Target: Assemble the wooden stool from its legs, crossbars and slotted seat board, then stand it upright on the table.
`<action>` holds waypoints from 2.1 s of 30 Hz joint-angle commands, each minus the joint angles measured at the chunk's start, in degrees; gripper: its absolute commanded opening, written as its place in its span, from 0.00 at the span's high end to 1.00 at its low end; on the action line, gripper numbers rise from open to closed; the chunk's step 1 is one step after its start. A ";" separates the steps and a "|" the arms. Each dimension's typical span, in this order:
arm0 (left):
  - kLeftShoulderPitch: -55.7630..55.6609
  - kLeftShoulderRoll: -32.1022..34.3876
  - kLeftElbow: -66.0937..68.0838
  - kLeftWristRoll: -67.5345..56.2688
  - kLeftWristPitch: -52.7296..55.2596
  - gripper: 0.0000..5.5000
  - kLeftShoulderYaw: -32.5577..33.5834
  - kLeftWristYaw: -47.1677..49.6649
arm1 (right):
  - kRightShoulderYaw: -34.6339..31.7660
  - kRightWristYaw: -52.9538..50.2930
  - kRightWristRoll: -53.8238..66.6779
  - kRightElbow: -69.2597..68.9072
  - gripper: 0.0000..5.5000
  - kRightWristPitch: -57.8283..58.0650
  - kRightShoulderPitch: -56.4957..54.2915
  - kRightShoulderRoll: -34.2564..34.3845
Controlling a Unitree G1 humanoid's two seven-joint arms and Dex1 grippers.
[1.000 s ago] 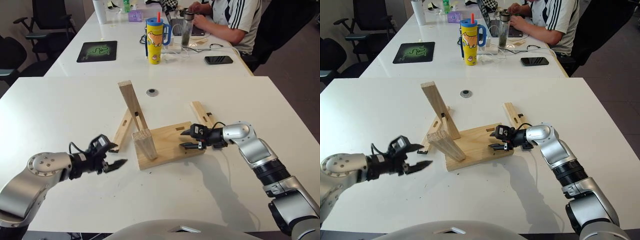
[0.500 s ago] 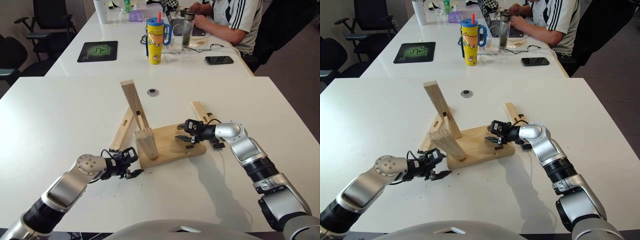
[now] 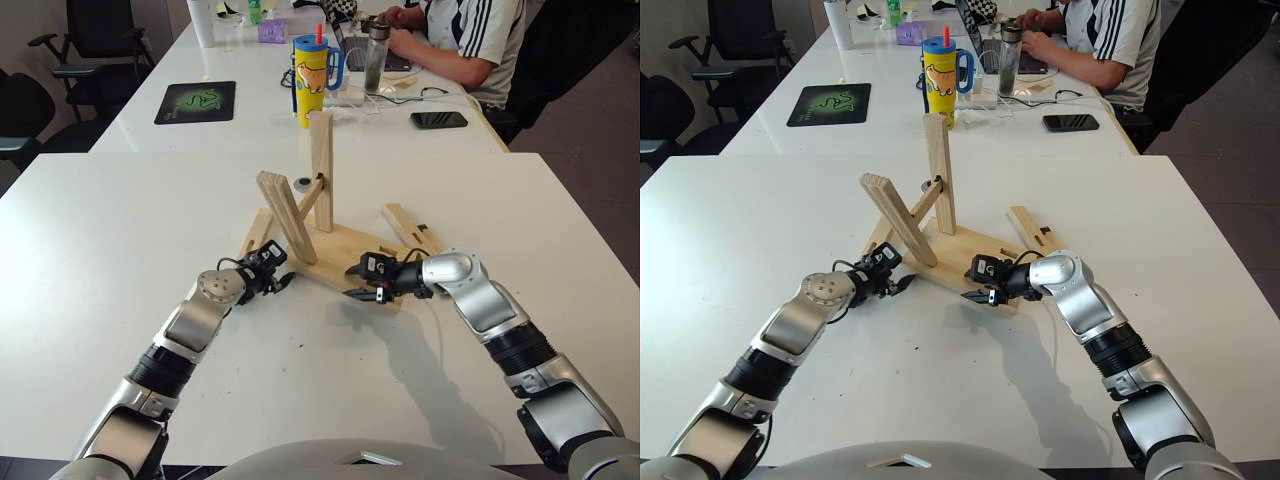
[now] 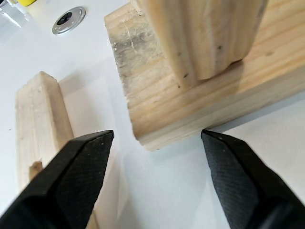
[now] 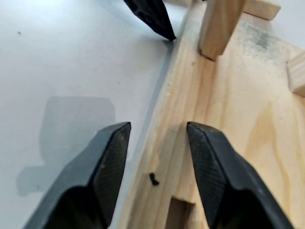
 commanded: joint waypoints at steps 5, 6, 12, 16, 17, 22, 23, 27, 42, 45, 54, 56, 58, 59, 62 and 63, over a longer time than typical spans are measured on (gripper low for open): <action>-1.41 -2.99 3.81 2.11 -1.10 0.38 2.47 3.02 | -12.74 -26.77 -0.77 9.78 0.60 0.86 -11.12 11.34; -1.21 -2.95 3.72 2.18 -1.13 0.38 2.57 3.00 | -13.61 -30.49 -2.41 12.87 0.60 0.86 -12.83 10.90; -0.61 -3.97 2.60 1.90 -0.40 0.38 3.13 2.57 | -6.11 -32.38 -13.06 24.11 0.60 1.82 -14.57 5.69; -0.29 -4.54 2.21 2.23 -0.20 0.38 3.26 2.54 | 0.27 -27.51 -18.17 24.05 0.60 0.89 -12.62 3.65; -0.28 -4.68 2.06 2.33 -0.13 0.38 3.24 2.51 | 0.98 -25.75 -18.35 23.10 0.60 1.18 -11.97 3.34; -0.87 -5.78 2.39 2.26 -0.33 0.38 3.51 2.52 | -0.62 -17.69 -13.81 16.61 0.60 4.72 -9.78 3.63; -0.94 -6.03 2.45 2.21 -0.42 0.38 3.59 2.53 | -1.40 -16.57 -12.65 15.35 0.60 6.01 -9.69 4.03; -1.20 -6.69 3.23 2.40 -0.87 0.38 3.71 2.70 | -3.84 -13.21 -8.23 10.71 0.60 11.81 -9.19 5.48; -0.55 -7.19 3.51 2.57 -1.38 0.38 4.48 2.64 | -15.05 -28.19 -3.24 10.84 0.60 13.36 -10.29 9.43; -0.40 -7.25 3.42 2.49 -1.48 0.38 4.55 2.67 | -13.46 -30.59 -6.00 15.87 0.60 11.95 -11.34 7.73; 0.01 -7.52 2.57 2.19 -1.25 0.38 5.35 3.00 | -3.77 -18.50 -8.78 13.18 0.60 11.95 -5.76 3.18; -0.01 -7.65 2.54 2.23 -1.25 0.38 5.35 2.93 | -4.53 -16.39 -6.88 10.08 0.60 13.58 -4.88 3.58; 0.10 -7.68 2.38 2.29 -1.25 0.38 5.43 2.87 | -5.56 -16.18 -5.78 8.36 0.60 15.20 -4.78 4.19; 0.22 -7.66 2.18 2.31 -1.19 0.38 5.50 2.86 | -6.16 -16.39 -5.26 7.76 0.60 16.12 -4.85 4.55; 0.37 -7.57 1.71 2.34 -0.96 0.38 5.75 2.82 | -8.32 -17.12 -3.20 6.13 0.60 19.67 -5.07 5.91; 0.41 -7.50 1.51 2.29 -0.98 0.38 5.88 2.76 | -9.01 -18.24 -3.25 6.25 0.60 20.33 -5.21 6.32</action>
